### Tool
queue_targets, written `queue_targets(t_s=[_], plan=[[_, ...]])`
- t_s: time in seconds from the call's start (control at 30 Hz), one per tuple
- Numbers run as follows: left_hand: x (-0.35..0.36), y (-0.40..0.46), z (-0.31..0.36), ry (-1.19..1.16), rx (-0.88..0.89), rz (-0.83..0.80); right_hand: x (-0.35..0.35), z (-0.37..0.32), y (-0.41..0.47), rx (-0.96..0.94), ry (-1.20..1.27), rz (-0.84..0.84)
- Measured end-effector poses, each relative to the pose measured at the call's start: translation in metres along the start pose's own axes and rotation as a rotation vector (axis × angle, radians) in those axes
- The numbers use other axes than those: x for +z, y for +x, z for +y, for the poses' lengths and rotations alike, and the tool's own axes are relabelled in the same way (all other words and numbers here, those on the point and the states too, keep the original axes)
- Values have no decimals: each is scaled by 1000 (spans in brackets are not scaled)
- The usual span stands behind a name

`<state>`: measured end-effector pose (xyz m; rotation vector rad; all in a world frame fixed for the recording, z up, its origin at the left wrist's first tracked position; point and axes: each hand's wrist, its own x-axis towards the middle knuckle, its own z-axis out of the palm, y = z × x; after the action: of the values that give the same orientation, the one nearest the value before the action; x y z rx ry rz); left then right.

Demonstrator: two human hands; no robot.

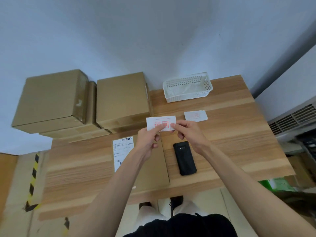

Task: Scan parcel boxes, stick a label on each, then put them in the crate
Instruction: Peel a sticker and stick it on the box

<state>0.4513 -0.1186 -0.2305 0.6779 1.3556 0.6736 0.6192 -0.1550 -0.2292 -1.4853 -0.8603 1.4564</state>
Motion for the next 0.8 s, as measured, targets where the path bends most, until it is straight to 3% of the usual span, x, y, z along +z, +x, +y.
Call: queue_targets(t_s=[0.27,0.8], plan=[[-9,-10,20,-52,107,74,6,-12,-7,-44,20,48],[-7,-15,22,-63,116,53,5,-21,-13,-107,7,10]])
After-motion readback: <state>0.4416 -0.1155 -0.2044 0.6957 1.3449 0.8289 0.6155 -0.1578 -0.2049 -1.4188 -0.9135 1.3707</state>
